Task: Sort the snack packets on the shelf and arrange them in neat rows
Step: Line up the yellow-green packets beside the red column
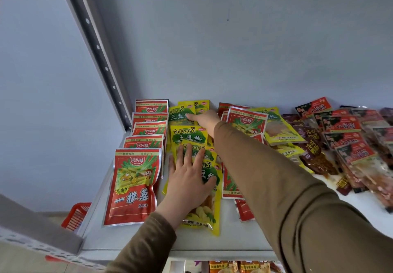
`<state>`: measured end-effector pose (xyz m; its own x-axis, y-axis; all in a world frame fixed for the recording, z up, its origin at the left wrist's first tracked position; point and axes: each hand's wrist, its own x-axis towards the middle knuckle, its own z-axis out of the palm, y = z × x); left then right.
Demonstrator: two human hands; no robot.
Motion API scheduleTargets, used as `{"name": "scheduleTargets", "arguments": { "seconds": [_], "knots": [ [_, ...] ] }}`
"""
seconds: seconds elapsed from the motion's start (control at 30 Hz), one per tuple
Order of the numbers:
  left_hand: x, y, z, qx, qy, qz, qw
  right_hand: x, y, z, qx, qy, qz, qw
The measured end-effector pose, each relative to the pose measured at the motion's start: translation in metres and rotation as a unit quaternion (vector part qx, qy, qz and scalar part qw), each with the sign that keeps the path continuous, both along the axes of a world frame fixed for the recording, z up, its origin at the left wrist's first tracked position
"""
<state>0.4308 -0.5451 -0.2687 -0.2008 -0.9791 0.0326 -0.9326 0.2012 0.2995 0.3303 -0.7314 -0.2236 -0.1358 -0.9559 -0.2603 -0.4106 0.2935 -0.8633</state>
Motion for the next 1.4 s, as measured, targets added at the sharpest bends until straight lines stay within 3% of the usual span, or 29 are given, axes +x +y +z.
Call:
{"name": "scheduleTargets", "arguments": {
  "seconds": [0.13, 0.37, 0.63, 0.7, 0.8, 0.93, 1.07, 1.27, 1.4],
  "knots": [
    [-0.002, 0.003, 0.001, -0.007, -0.005, -0.006, 1.000, -0.003, 0.000, 0.002, 0.014, -0.036, 0.014, 0.999],
    [0.002, -0.001, 0.005, 0.020, 0.002, -0.011, 1.000, -0.016, 0.006, 0.008, -0.071, -0.130, -0.018, 0.989],
    [0.005, -0.002, 0.002, 0.042, -0.011, -0.018, 0.999, -0.020, 0.012, 0.007, 0.025, -0.160, 0.008, 0.987],
    [0.006, -0.002, 0.001, 0.038, -0.009, -0.018, 0.999, -0.018, 0.013, 0.006, -0.007, -0.070, -0.012, 0.997],
    [0.006, -0.003, 0.000, 0.036, -0.010, -0.019, 0.999, -0.019, 0.017, 0.005, -0.088, 0.211, 0.016, 0.973],
    [0.005, -0.003, 0.000, 0.041, -0.006, -0.018, 0.999, -0.020, 0.024, 0.007, -0.099, 0.285, 0.041, 0.953],
    [0.005, -0.003, 0.001, 0.041, 0.001, -0.018, 0.999, -0.017, 0.028, 0.010, -0.110, 0.256, 0.048, 0.959],
    [0.005, -0.002, 0.001, 0.039, 0.015, -0.019, 0.999, -0.014, 0.028, 0.002, -0.047, 0.096, 0.029, 0.994],
    [0.005, -0.002, 0.002, 0.041, 0.019, -0.020, 0.999, -0.010, 0.028, 0.006, -0.053, 0.096, 0.044, 0.993]
  ]
}}
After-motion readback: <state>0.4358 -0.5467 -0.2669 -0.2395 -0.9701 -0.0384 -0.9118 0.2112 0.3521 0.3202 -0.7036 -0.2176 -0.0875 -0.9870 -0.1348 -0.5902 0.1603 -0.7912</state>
